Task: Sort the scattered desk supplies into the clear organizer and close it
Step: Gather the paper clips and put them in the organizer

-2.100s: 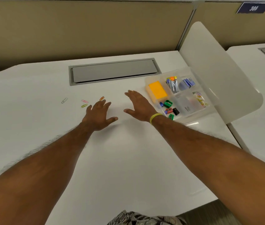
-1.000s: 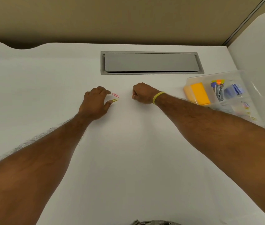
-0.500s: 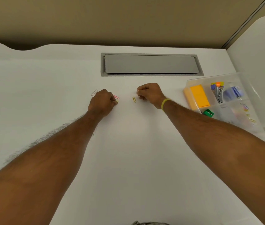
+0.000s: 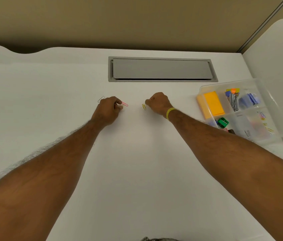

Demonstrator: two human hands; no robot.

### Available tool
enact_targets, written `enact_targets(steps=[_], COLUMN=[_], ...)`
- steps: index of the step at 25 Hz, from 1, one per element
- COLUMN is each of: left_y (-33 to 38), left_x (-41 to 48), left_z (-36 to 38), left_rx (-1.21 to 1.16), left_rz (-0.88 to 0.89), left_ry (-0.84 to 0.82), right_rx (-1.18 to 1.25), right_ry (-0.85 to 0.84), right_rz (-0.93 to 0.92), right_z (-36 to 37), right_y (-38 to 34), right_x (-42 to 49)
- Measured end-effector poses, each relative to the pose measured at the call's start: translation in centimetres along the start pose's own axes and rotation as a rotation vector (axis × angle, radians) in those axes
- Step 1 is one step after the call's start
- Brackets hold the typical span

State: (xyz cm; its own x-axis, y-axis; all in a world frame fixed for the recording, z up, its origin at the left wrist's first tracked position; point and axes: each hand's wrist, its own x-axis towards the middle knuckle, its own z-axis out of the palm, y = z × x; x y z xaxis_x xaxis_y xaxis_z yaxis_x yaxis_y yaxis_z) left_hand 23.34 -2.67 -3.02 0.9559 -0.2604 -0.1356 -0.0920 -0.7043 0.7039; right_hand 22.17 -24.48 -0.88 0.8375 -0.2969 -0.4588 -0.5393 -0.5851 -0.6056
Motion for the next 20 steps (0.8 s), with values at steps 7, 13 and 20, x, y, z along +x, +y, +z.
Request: enact_targets(steps=[7, 13, 20], left_y=[-1.4, -1.7, -1.9], left_x=[-0.5, -0.1, 0.2], left_z=[-1.3, -2.2, -3.7], left_rx=[-0.066, -0.518, -0.887], left_rz=[-0.033, -0.286, -0.476], left_ry=[0.118, 0.151, 0.150], right_rx=[-0.184, 0.530, 0.854], right_ry=[-0.055, -0.200, -0.272], right_rz=[-0.060, 0.021, 0.118], right_z=[1.2, 0.8, 2.0], right_y=[-0.9, -1.6, -3.3], right_x=[0.2, -0.9, -1.1])
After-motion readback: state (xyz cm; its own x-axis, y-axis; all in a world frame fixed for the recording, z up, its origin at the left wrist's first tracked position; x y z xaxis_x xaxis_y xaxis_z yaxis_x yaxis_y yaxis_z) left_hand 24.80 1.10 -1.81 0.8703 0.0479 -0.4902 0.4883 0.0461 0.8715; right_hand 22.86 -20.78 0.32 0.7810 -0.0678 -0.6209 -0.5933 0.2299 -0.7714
